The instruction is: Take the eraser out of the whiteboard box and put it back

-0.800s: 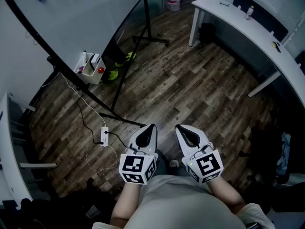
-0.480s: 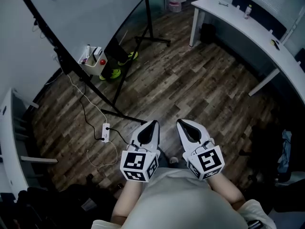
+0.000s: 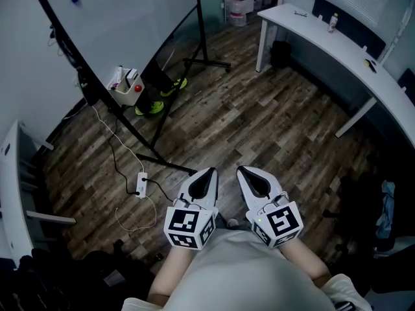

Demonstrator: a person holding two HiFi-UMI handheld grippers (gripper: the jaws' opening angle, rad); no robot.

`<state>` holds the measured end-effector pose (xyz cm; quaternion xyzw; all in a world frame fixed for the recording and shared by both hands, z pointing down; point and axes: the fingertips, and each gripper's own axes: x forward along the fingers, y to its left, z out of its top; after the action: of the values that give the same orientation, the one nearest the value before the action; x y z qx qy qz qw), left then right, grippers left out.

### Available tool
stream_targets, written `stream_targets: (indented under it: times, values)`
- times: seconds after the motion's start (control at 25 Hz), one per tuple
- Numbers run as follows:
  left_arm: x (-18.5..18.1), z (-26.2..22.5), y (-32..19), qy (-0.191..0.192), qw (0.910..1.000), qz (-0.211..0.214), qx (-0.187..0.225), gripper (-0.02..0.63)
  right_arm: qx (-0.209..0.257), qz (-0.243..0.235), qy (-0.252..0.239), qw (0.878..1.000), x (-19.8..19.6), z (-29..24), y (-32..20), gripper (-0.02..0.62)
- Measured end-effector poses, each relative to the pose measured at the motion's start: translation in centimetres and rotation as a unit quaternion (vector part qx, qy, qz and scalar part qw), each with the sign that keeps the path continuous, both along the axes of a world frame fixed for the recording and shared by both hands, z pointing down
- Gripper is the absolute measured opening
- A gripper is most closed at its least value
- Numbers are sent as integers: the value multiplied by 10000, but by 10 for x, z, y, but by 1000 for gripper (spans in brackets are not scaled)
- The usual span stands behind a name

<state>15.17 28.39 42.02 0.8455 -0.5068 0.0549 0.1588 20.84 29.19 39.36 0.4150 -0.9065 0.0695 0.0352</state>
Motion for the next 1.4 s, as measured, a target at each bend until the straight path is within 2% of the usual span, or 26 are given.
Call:
stream_targets:
  times: [0.32,0.64,1.04,1.4]
  values:
    - [5,2,-2,41,10000,-66,-54,6,-50,-143,-181,9997,2,-1,-1,5]
    - [5,1,-26,110,9999,-65,-101,6,-162,-131,-98,9997,3,3,-22,5]
    - [-6,1,-73,159,9997,-132,-152,6,-303,-89,-136,9994,-1,6,-68,5]
    - [-32,1,-124,140,9995,-209,-172,6,-265,-231,-119,9993,-28,4,-121,5]
